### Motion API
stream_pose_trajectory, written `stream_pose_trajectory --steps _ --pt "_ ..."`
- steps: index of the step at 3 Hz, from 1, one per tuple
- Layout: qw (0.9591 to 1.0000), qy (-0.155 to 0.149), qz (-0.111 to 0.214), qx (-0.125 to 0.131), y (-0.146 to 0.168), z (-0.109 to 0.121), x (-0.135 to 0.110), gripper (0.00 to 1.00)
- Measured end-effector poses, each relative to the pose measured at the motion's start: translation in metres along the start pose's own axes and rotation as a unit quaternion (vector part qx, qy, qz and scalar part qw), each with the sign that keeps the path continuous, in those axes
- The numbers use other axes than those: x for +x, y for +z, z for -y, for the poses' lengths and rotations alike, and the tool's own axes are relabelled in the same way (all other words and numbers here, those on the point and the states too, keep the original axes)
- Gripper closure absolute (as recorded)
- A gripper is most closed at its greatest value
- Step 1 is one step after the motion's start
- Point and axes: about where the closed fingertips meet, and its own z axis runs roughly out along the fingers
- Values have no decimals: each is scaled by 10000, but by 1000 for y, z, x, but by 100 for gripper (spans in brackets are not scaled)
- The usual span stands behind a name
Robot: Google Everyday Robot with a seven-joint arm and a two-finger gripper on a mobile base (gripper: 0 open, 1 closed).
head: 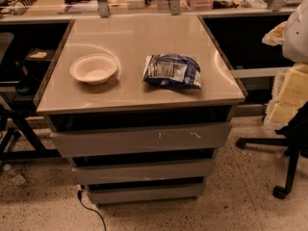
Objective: Open top drawer
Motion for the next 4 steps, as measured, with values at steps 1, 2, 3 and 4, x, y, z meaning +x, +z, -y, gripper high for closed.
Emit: stream_pose_trajectory --steps 1,2,3,4 --pt "10000 0 1 -1 0 0 0 0" --pt "10000 -7 60 -42 8 -5 -6 0" --pt "9987 -207 192 -423 63 -26 -23 0" --pt "9987 -207 192 -424 63 -26 -23 0"
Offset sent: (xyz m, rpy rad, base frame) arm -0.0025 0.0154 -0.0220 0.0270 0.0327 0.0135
